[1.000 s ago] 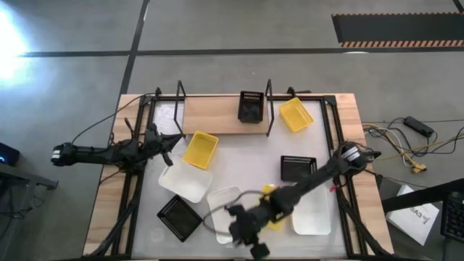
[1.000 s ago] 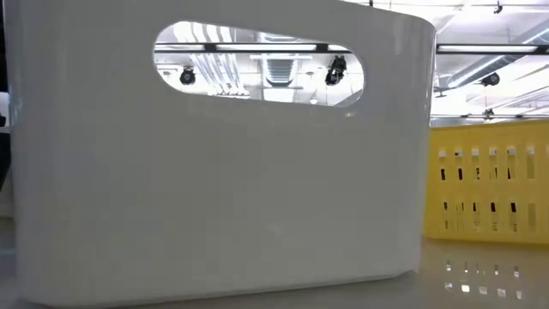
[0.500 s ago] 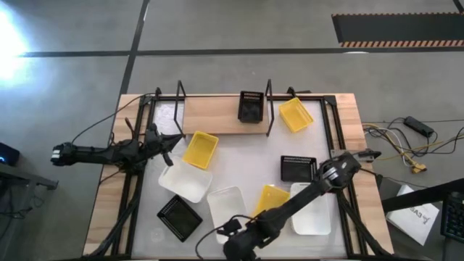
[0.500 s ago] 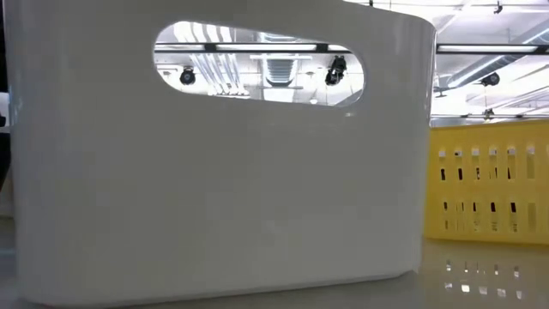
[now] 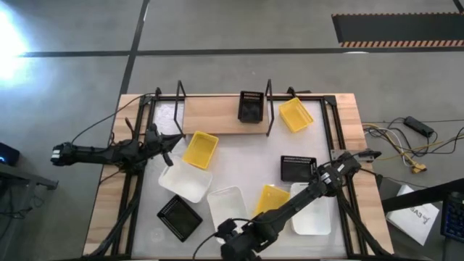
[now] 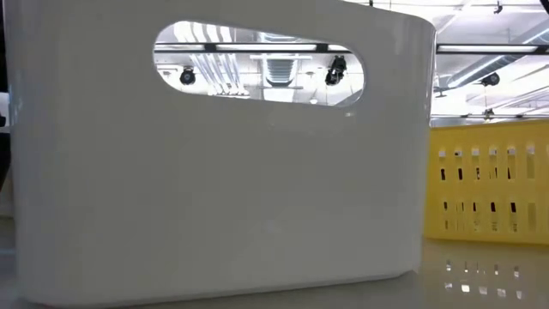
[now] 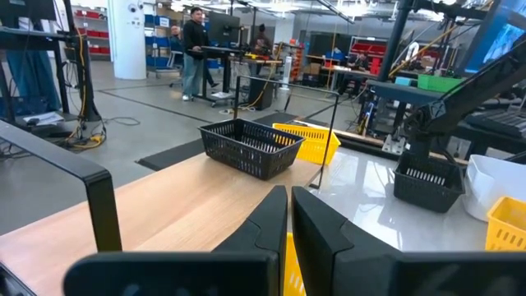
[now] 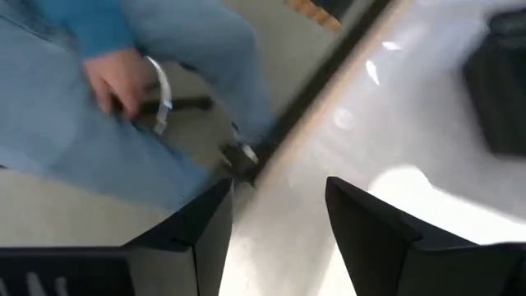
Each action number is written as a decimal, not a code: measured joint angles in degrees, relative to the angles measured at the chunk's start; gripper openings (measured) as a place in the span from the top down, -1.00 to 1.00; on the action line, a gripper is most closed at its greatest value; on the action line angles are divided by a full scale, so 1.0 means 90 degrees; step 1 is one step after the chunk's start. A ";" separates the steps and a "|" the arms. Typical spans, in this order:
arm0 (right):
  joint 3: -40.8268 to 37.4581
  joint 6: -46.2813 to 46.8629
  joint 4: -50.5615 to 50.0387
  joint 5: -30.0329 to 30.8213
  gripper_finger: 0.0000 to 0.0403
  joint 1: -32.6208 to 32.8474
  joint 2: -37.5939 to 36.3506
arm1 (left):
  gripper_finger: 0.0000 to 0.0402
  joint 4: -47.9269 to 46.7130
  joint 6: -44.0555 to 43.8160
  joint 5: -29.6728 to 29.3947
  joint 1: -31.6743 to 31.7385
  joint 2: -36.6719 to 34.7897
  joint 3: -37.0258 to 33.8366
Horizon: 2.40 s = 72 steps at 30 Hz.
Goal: Stack baskets on shelf by color
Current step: Put the bottom left white bin on the shelf
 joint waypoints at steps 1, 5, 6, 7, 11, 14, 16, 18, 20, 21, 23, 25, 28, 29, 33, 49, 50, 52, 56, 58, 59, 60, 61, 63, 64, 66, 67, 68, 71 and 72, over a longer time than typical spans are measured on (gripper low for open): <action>-0.0002 0.0061 -0.0109 0.0204 0.07 0.0001 -0.0031 | 0.98 0.0001 0.0000 -0.0001 0.0000 0.0000 0.0000; -0.0046 0.0569 -0.0329 0.1086 0.07 -0.0001 -0.0064 | 0.98 -0.0003 0.0000 0.0001 0.0001 0.0012 0.0000; -0.0085 0.0673 -0.0316 0.1122 0.07 -0.0009 -0.0051 | 0.98 -0.0003 0.0000 0.0002 0.0000 0.0012 0.0000; -0.0133 0.0705 -0.0310 0.1124 0.07 -0.0011 -0.0036 | 0.98 -0.0001 0.0000 -0.0001 0.0001 0.0009 0.0000; -0.0392 0.0701 -0.0279 0.1125 0.07 -0.0001 0.0062 | 0.98 -0.0001 0.0000 -0.0001 0.0000 0.0010 0.0000; -0.0590 0.0872 -0.0280 0.1210 0.07 0.0001 0.0099 | 0.98 -0.0003 0.0000 0.0000 0.0002 0.0012 0.0000; -0.0723 0.1071 -0.0276 0.1457 0.07 -0.0005 0.0099 | 0.98 -0.0003 0.0000 0.0000 0.0002 0.0012 -0.0002; -0.0840 0.1153 -0.0276 0.1638 0.10 -0.0013 0.0099 | 0.98 -0.0003 0.0000 0.0001 0.0002 0.0012 0.0000; -0.0910 0.1170 -0.0250 0.1626 0.15 -0.0016 0.0099 | 0.98 -0.0003 0.0000 0.0000 0.0002 0.0012 0.0000; -0.0934 0.1170 -0.0266 0.1633 0.19 -0.0016 0.0099 | 0.98 -0.0004 0.0000 0.0002 0.0002 0.0012 0.0000; -0.0973 0.1168 -0.0249 0.1627 0.30 -0.0016 0.0099 | 0.98 -0.0003 0.0000 0.0001 0.0002 0.0012 0.0000; -0.1000 0.1167 -0.0252 0.1625 0.44 -0.0011 0.0099 | 0.98 -0.0003 0.0000 -0.0001 0.0002 0.0012 -0.0002; -0.1000 0.1165 -0.0258 0.1623 0.67 -0.0013 0.0099 | 0.98 -0.0003 0.0000 -0.0001 0.0002 0.0012 -0.0001; -0.1000 0.1159 -0.0258 0.1623 0.75 -0.0013 0.0099 | 0.98 -0.0003 0.0000 0.0002 0.0002 0.0012 -0.0001; -0.0998 0.1163 -0.0284 0.1628 0.93 -0.0007 0.0089 | 0.98 -0.0003 0.0000 0.0001 0.0002 0.0012 0.0000; -0.0600 0.1341 -0.0683 0.2740 0.96 0.0367 -0.1391 | 0.98 -0.0006 0.0000 0.0001 0.0002 0.0012 -0.0001; -0.0605 0.1280 -0.0682 0.2939 0.96 0.0375 -0.1541 | 0.98 -0.0003 0.0000 0.0000 0.0000 0.0012 0.0000; -0.0609 0.1040 -0.0689 0.3393 0.96 0.0354 -0.1783 | 0.98 -0.0004 0.0000 0.0002 0.0000 0.0014 0.0000; -0.0619 0.0156 -0.0707 0.4241 0.96 0.0096 -0.2123 | 0.98 -0.0003 0.0000 0.0001 0.0000 0.0005 -0.0001; -0.0634 -0.0305 -0.0704 0.4412 0.96 -0.0202 -0.2242 | 0.98 -0.0006 0.0000 -0.0001 0.0000 0.0005 0.0000; -0.0634 -0.0518 -0.0708 0.4424 0.96 -0.0411 -0.2284 | 0.98 -0.0003 0.0000 0.0001 0.0002 0.0005 -0.0002; -0.0639 -0.0686 -0.0705 0.4426 0.96 -0.0617 -0.2314 | 0.98 -0.0004 0.0000 0.0002 0.0000 0.0005 -0.0001; -0.0641 -0.0843 -0.0706 0.4423 0.96 -0.0854 -0.2320 | 0.98 -0.0003 0.0000 0.0000 0.0001 0.0005 0.0000; -0.0655 -0.1166 -0.0703 0.4393 0.96 -0.1361 -0.2281 | 0.98 -0.0004 0.0000 0.0001 0.0001 0.0003 0.0000; -0.0657 -0.1350 -0.0678 0.4329 0.96 -0.1645 -0.2241 | 0.98 -0.0003 0.0000 -0.0001 0.0002 0.0002 -0.0002; -0.0673 -0.1695 -0.0572 0.4012 0.96 -0.2232 -0.2125 | 0.98 -0.0006 0.0000 -0.0001 0.0002 0.0002 0.0000; -0.0682 -0.1868 -0.0443 0.3734 0.96 -0.2532 -0.2053 | 0.98 -0.0003 0.0000 0.0001 0.0001 0.0002 -0.0001; -0.0682 -0.2003 -0.0295 0.3428 0.96 -0.2830 -0.1974 | 0.98 -0.0003 0.0000 0.0002 0.0001 0.0002 0.0000; -0.0682 -0.2310 0.0249 0.2621 0.96 -0.3683 -0.1657 | 0.98 -0.0004 0.0000 -0.0001 0.0002 0.0005 0.0000; -0.0682 -0.2386 0.0431 0.2446 0.96 -0.3947 -0.1518 | 0.98 -0.0006 0.0000 -0.0001 0.0002 0.0002 0.0000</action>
